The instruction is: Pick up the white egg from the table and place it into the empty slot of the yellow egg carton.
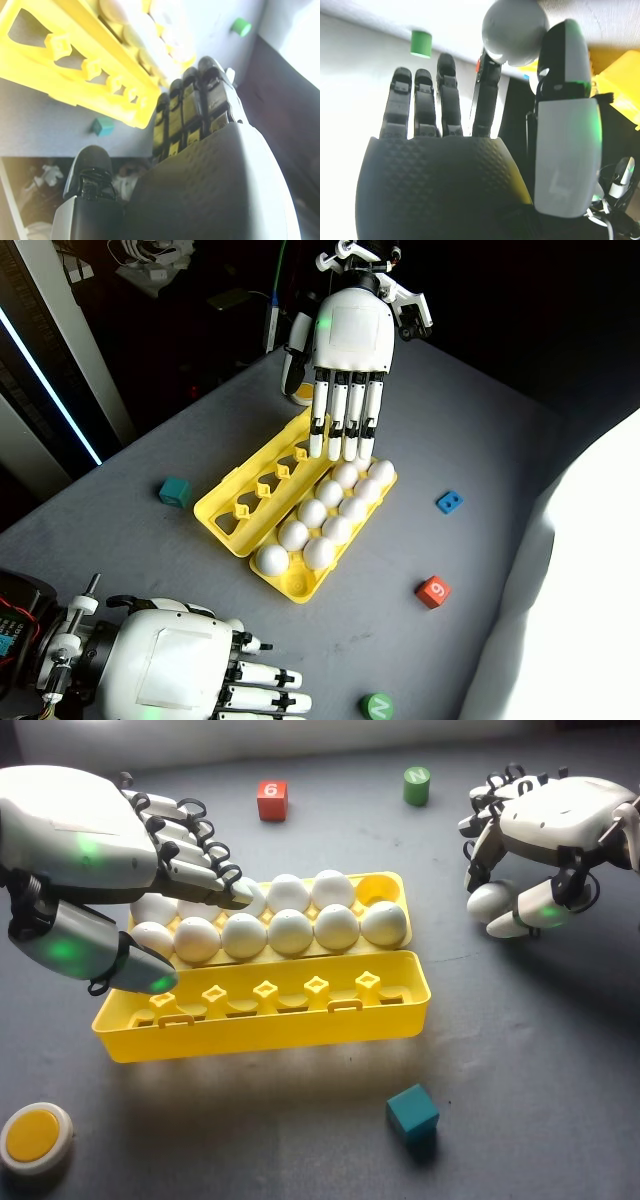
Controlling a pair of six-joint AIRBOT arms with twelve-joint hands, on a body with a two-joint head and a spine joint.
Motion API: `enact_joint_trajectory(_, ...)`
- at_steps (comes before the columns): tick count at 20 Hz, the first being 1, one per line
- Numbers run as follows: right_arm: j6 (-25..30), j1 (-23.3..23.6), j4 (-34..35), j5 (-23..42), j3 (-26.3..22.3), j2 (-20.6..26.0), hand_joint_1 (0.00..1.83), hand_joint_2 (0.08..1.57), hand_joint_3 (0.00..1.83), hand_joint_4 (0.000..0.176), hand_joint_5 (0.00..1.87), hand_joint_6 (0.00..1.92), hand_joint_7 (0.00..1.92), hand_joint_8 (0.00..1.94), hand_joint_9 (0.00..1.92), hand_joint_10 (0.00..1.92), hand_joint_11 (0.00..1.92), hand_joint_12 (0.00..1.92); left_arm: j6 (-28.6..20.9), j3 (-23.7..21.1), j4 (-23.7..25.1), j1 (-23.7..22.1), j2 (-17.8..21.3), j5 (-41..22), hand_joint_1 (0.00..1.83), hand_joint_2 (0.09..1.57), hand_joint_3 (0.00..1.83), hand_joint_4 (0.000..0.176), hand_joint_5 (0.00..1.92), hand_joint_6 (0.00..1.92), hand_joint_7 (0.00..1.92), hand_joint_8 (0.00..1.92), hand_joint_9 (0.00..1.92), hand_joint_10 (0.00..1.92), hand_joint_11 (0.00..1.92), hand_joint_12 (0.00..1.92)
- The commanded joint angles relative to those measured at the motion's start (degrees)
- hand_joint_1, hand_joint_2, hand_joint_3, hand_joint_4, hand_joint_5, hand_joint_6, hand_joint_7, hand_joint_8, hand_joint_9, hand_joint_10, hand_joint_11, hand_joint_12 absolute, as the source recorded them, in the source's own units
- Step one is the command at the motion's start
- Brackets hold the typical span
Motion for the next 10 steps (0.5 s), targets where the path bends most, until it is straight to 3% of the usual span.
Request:
enact_joint_trajectory(1,0.1,1.1,-0.3,6.1,0.3,0.4,1.09,1.05,0.00,0.077,1.13,0.73,0.33,0.00,0.05,0.00,0.00,0.00,0.2,0.0,-2.2,-0.7,0.1,1.8,0.10,1.31,0.00,0.000,0.14,0.00,0.14,0.00,0.12,0.01,0.00,0.29)
enact_joint_trajectory(2,0.1,1.5,-0.3,6.0,0.3,0.5,1.10,1.04,0.00,0.084,1.15,0.71,0.35,0.00,0.05,0.00,0.00,0.00,0.2,0.0,-2.2,-0.7,0.1,1.8,0.08,1.32,0.00,0.000,0.13,0.00,0.12,0.00,0.10,0.00,0.00,0.25)
enact_joint_trajectory(3,0.2,1.7,-0.2,5.9,0.2,0.5,1.08,1.04,0.00,0.135,1.14,0.72,0.36,0.00,0.06,0.00,0.00,0.00,0.2,0.0,-2.2,-0.7,0.1,1.8,0.10,1.31,0.00,0.000,0.14,0.01,0.14,0.01,0.12,0.01,0.00,0.31)
enact_joint_trajectory(4,0.2,2.1,-0.2,5.8,0.2,0.5,1.07,1.04,0.00,0.146,1.14,0.72,0.36,0.00,0.06,0.00,0.00,0.00,0.2,0.0,-2.2,-0.7,0.1,1.8,0.10,1.31,0.00,0.000,0.15,0.01,0.15,0.01,0.14,0.01,0.00,0.39)
enact_joint_trajectory(5,0.2,2.3,-0.2,5.8,0.2,0.5,1.09,1.04,0.00,0.113,1.15,0.70,0.36,0.00,0.06,0.00,0.00,0.00,0.2,0.0,-2.2,-0.7,0.1,1.8,0.07,1.32,0.00,0.000,0.14,0.00,0.15,0.00,0.13,0.01,0.00,0.37)
enact_joint_trajectory(7,0.2,2.8,-0.2,5.8,0.2,0.3,1.10,1.05,0.00,0.070,1.14,0.72,0.32,0.00,0.05,0.00,0.00,0.00,0.2,0.0,-2.1,-0.7,-0.1,1.7,0.08,1.31,0.00,0.000,0.15,0.00,0.16,0.00,0.14,0.01,0.00,0.38)
enact_joint_trajectory(8,0.3,3.0,-0.2,5.9,0.2,0.1,1.09,1.05,0.00,0.094,1.13,0.74,0.30,0.00,0.03,0.00,0.00,0.00,0.2,0.1,-2.1,-0.7,-0.2,1.7,0.07,1.31,0.00,0.000,0.15,0.00,0.16,0.00,0.14,0.00,0.00,0.38)
enact_joint_trajectory(9,0.3,3.4,-0.2,6.1,0.3,-0.3,1.09,1.05,0.00,0.099,1.13,0.74,0.29,0.00,0.02,0.00,0.00,0.00,0.2,0.3,-2.1,-0.7,-0.4,1.7,0.07,1.30,0.00,0.000,0.15,0.00,0.16,0.00,0.14,0.00,0.00,0.37)
enact_joint_trajectory(10,0.3,3.7,-0.2,6.6,0.3,-0.5,1.06,1.06,0.00,0.140,1.09,0.80,0.26,0.00,0.01,0.00,0.00,0.00,0.2,0.4,-2.1,-0.7,-0.5,1.7,0.08,1.30,0.00,0.000,0.16,0.00,0.16,0.00,0.14,0.00,0.00,0.37)
